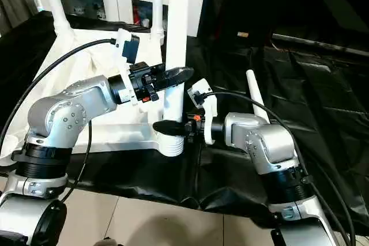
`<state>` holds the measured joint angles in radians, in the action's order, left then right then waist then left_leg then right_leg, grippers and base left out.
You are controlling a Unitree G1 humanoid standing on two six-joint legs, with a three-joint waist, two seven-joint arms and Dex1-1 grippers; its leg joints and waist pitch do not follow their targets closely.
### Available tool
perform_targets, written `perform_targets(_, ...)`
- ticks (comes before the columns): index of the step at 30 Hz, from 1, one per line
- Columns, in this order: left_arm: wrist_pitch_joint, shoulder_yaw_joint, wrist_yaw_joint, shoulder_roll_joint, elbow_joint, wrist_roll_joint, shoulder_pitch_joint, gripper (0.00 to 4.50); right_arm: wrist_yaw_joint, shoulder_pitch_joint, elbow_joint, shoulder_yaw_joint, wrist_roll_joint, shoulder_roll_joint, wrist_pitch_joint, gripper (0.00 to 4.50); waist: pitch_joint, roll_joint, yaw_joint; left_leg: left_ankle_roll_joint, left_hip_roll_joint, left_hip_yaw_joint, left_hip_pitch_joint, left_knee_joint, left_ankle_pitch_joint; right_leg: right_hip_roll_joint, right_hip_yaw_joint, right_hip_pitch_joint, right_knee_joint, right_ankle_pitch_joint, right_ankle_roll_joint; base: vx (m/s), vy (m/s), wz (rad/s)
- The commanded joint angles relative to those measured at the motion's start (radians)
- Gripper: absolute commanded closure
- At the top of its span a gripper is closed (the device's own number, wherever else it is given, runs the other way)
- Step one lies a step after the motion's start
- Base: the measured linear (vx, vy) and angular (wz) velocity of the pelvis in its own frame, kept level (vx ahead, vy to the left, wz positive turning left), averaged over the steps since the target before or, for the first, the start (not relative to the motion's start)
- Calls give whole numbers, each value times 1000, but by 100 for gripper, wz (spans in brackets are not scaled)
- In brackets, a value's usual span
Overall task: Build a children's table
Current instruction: Pick table leg
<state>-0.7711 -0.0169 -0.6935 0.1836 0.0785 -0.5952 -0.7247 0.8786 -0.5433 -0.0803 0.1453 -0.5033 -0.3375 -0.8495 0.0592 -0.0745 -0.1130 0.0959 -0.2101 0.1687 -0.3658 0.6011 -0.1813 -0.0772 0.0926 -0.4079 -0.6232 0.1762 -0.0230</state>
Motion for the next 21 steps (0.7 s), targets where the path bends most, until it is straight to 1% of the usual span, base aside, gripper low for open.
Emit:
perform_targets(1, 3, -5, -10, -4, -20, -5, -30, 266, -10, 0, -1, -14, 3, -12, 1, 257, -75, 2, -1, 13, -17, 2, 3, -63, -87, -62, -53, 67, 68, 169, -131, 0, 0, 0)
perform_targets(2, 4, -6, -10, -3, -20, -4, -30, 266, -10, 0, -1, -14, 3, -12, 1, 257, -76, 2, -1, 13, -17, 2, 3, -63, -87, -62, -54, 68, 68, 172, -130, 0, 0, 0)
perform_targets(3, 3, -3, -6, -5, -18, -5, -31, 266, -12, 1, -3, -15, 5, -11, 5, 257, -76, 4, -2, 13, -17, 2, 3, -63, -86, -62, -53, 68, 67, 171, -129, 0, 0, 0)
perform_targets(4, -21, 8, 5, -10, -13, -19, -34, 231, -15, 1, -4, -16, 9, -9, 11, 257, -76, 3, -1, 13, -17, 2, 3, -62, -83, -62, -53, 68, 66, 165, -130, 0, 0, 0)
perform_targets(6, -36, 16, 22, -10, -8, -20, -36, 196, -27, 1, -10, -21, 15, -3, 21, 257, -76, 3, -1, 14, -17, 2, 3, -62, -82, -61, -53, 67, 66, 159, -134, 0, 0, 0)
perform_targets(7, -32, 18, 28, -9, -6, -16, -36, 196, -34, 0, -13, -24, 17, 1, 26, 257, -76, 4, -1, 14, -17, 2, 4, -62, -85, -62, -53, 67, 67, 162, -135, 0, 0, 0)
perform_targets(8, -11, 27, 29, -16, -3, -17, -34, 189, -42, 0, -15, -29, 18, 6, 30, 257, -76, 4, -1, 16, -17, 2, 4, -63, -85, -62, -53, 67, 67, 164, -136, 0, 0, 0)
perform_targets(9, -11, 27, 29, -16, -3, -17, -34, 189, -42, 0, -15, -29, 18, 6, 30, 257, -76, 3, -1, 15, -17, 2, 3, -62, -84, -62, -53, 68, 67, 163, -136, 0, 0, 0)
perform_targets(10, 60, 62, 54, -44, 10, -14, -34, 163, -63, 0, -20, -42, 19, 19, 41, 257, -77, 5, -2, 15, -17, 1, 2, -62, -83, -63, -53, 69, 67, 161, -136, 0, 0, 0)
perform_targets(11, 100, 83, 73, -60, 19, -11, -35, 154, -74, 0, -23, -50, 19, 27, 47, 257, -77, 3, -1, 14, -16, 2, 0, -61, -84, -63, -54, 69, 70, 156, -136, 0, 0, 0)
perform_targets(12, 142, 102, 98, -76, 25, -4, -37, 154, -86, -1, -26, -59, 19, 35, 53, 257, -77, 3, -1, 15, -16, 1, 1, -62, -85, -63, -53, 70, 69, 156, -136, 0, 0, 0)
perform_targets(13, 142, 102, 98, -76, 25, -4, -37, 155, -86, -1, -26, -59, 19, 35, 53, 257, -77, 2, -1, 14, -17, 1, 1, -62, -86, -63, -53, 70, 69, 154, -136, 0, 0, 0)
perform_targets(14, 238, 188, 212, -142, 52, -16, -53, 155, -127, -4, -36, -94, 11, 65, 71, 257, -77, -1, 0, 12, -18, 2, 0, -61, -85, -62, -54, 70, 68, 149, -137, 0, 0, 0)
perform_targets(15, 261, 240, 260, -172, 67, -48, -64, 155, -155, -7, -43, -118, 6, 85, 87, 257, -76, 1, -2, 12, -16, 1, -2, -61, -89, -63, -53, 70, 70, 151, -137, 0, 0, 0)
perform_targets(16, 268, 275, 288, -190, 75, -71, -72, 155, -174, -9, -46, -133, 2, 98, 97, 257, -79, 1, -2, 13, -17, 2, 2, -58, -95, -66, -52, 69, 70, 147, -149, 0, 0, 0)
perform_targets(17, 267, 294, 290, -191, 79, -87, -74, 155, -194, -13, -53, -148, -1, 112, 108, 258, -79, -3, 0, 11, -16, 1, -1, -60, -95, -63, -51, 70, 70, 153, -145, 0, 0, 0)
perform_targets(18, 264, 306, 283, -188, 82, -101, -75, 155, -212, -16, -59, -160, -4, 123, 118, 259, -79, -2, -2, 10, -15, 2, 1, -59, -92, -64, -52, 68, 68, 154, -143, 0, 0, 0)
perform_targets(19, 285, 282, 241, -157, 82, -62, -63, 155, -257, -23, -74, -178, 10, 141, 157, 259, -78, -2, 0, 8, -14, 1, 0, -61, -90, -62, -51, 70, 69, 167, -134, 0, 0, 0)
perform_targets(20, 287, 279, 237, -154, 82, -59, -62, 155, -260, -24, -76, -179, 12, 142, 160, 259, -78, 0, 0, 10, -16, 1, 2, -63, -81, -63, -52, 65, 69, 177, -116, 0, 0, 0)
perform_targets(21, 277, 239, 189, -115, 79, -19, -45, 155, -290, -29, -87, -184, 34, 148, 199, 259, -79, 2, 1, 10, -15, 1, 3, -62, -78, -60, -52, 65, 68, 169, -115, 0, 0, 0)
